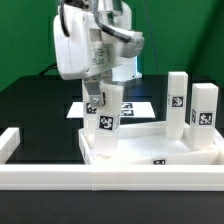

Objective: Assemble desk

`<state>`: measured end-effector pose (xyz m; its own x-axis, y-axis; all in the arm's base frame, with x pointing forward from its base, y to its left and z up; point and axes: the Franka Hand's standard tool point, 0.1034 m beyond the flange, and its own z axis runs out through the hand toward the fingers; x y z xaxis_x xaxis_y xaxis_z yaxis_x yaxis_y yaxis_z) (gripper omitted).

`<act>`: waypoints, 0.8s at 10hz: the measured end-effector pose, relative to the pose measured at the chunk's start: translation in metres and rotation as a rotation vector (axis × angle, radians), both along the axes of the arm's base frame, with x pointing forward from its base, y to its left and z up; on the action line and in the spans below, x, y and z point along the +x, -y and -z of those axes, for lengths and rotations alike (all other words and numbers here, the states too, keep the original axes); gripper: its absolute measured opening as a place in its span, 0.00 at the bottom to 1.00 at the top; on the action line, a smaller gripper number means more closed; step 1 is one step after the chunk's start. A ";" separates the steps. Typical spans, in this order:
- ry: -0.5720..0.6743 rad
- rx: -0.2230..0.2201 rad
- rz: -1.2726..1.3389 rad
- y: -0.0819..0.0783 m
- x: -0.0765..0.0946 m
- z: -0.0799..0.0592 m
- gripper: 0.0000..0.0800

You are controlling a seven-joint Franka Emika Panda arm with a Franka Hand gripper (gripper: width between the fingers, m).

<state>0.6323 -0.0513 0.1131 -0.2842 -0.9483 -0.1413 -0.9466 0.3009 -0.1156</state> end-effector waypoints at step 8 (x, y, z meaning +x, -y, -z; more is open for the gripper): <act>-0.006 -0.102 -0.672 -0.022 -0.007 0.008 0.81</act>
Offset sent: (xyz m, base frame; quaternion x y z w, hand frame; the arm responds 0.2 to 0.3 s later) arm 0.0016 0.0361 -0.0056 -0.0656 0.0219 -0.3667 0.9278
